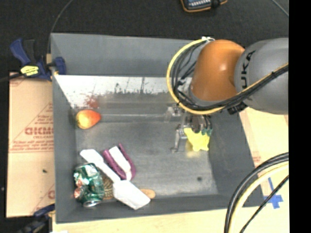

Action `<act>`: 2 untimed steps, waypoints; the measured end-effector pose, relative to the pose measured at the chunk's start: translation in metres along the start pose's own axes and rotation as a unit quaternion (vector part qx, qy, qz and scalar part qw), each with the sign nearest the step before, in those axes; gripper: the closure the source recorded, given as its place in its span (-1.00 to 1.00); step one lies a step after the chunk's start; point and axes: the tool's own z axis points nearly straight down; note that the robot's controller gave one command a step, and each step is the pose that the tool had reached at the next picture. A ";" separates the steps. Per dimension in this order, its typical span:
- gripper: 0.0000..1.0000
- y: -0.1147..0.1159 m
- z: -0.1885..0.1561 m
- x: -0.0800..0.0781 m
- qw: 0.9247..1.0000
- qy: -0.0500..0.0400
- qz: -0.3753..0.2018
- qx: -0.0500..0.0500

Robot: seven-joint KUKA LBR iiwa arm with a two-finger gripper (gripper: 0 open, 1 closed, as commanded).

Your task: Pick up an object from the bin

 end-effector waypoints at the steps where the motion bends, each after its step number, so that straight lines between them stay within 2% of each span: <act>1: -1.00 0.000 -0.005 -0.002 1.000 -0.004 0.000 0.000; 2: -1.00 -0.119 0.086 -0.041 0.947 -0.008 -0.321 0.004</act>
Offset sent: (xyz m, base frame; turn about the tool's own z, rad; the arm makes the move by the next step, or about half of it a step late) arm 0.0394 -0.1247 -0.0943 -0.6923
